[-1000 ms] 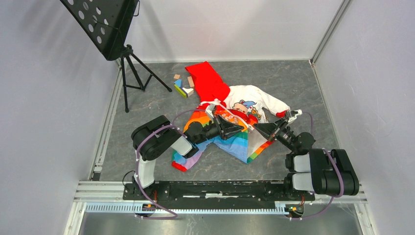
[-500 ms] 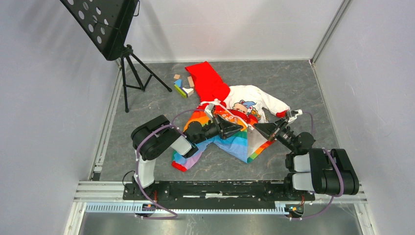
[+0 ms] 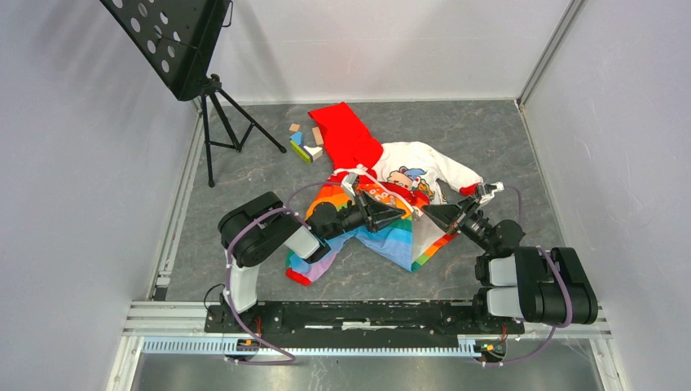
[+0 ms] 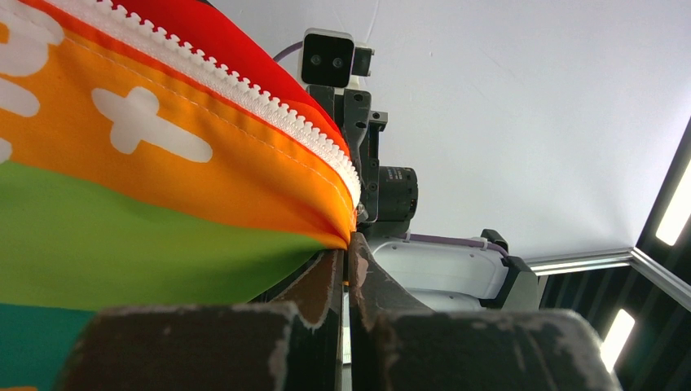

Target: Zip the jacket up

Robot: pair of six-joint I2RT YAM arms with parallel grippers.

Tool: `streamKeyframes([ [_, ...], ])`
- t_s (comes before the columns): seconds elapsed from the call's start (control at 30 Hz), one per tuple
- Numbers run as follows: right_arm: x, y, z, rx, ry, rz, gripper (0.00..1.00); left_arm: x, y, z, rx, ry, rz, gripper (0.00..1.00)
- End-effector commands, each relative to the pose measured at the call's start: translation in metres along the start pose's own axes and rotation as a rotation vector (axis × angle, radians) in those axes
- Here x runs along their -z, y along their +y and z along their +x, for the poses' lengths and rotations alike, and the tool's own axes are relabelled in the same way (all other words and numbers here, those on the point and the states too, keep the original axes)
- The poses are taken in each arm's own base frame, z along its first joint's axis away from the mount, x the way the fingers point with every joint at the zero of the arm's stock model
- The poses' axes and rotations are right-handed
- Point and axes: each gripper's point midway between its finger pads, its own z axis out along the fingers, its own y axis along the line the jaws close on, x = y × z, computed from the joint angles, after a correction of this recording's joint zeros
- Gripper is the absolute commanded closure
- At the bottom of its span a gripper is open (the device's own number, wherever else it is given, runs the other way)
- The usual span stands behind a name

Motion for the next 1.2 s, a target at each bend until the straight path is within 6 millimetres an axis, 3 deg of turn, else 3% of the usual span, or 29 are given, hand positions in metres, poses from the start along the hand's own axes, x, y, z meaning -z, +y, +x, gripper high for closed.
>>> streamKeyframes([
  [0.0, 0.023, 0.025, 0.026, 0.172, -0.01, -0.138, 1.0, -0.004, -0.029, 0.005, -0.014, 0.018, 0.094, 0.98],
  [0.87, 0.021, 0.03, 0.026, 0.169, -0.017, -0.153, 1.0, -0.009, -0.023, 0.017, 0.007, 0.05, 0.085, 0.98],
  [1.17, 0.018, 0.034, 0.025, 0.203, 0.0, -0.17, 1.0, -0.01, -0.008, 0.026, 0.057, 0.087, 0.048, 0.98],
])
